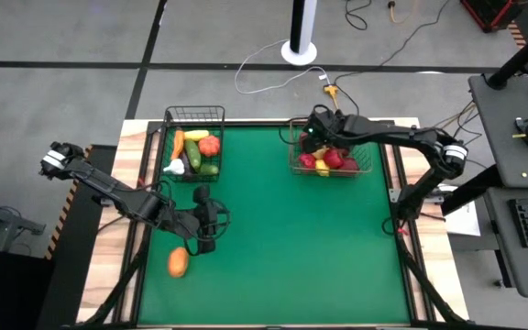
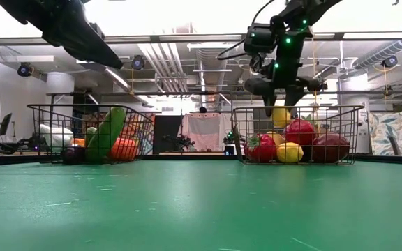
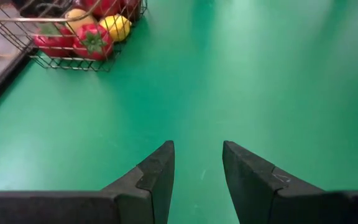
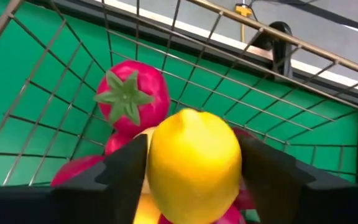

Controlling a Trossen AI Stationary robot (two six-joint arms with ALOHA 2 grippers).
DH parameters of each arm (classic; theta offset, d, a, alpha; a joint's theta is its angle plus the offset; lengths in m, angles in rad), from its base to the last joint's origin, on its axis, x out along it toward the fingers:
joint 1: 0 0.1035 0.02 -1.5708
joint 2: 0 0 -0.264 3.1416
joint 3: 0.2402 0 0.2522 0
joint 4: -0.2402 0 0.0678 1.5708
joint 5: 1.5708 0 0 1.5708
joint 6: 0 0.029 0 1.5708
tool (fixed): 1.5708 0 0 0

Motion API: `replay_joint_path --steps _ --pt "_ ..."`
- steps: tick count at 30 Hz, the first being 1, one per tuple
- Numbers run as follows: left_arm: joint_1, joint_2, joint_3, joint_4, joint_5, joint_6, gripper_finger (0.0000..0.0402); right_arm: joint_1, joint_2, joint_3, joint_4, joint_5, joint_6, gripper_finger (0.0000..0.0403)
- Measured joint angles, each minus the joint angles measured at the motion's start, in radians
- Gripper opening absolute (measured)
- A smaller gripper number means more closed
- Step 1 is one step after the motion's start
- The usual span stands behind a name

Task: Sort produce into baskets
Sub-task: Put the yellow lemon into the right wire basket, then put the yellow mango into the left wire basket

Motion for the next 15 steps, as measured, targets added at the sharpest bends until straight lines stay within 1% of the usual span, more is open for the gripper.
replay_joint_path --steps 3,5,8,10,12,14,15 --pt "0.000 0.000 0.000 0.000 0.035 -0.031 0.0120 0.000 0.000 -0.016 0.040 0.000 -0.005 0.0263" --pt "0.000 0.000 0.000 0.000 0.081 -0.067 0.0120 0.000 0.000 -0.019 0.049 0.000 -0.008 0.0287" --pt "0.000 0.000 0.008 -0.024 0.188 -0.151 0.0120 0.000 0.000 -0.019 0.063 0.002 -0.026 0.0315" --pt "0.000 0.000 0.030 -0.090 0.284 -0.239 0.0120 0.000 0.000 -0.019 0.077 0.002 -0.048 0.0329" --pt "-0.001 0.000 0.061 -0.197 0.382 -0.340 0.0120 0.001 -0.001 -0.019 0.089 0.002 -0.057 0.0339" --pt "-0.009 0.000 0.094 -0.310 0.449 -0.449 0.0119 0.004 -0.002 -0.019 0.107 0.003 -0.067 0.0345" --pt "-0.017 0.000 0.108 -0.363 0.465 -0.511 0.0118 0.007 -0.002 -0.019 0.111 0.003 -0.071 0.0347"
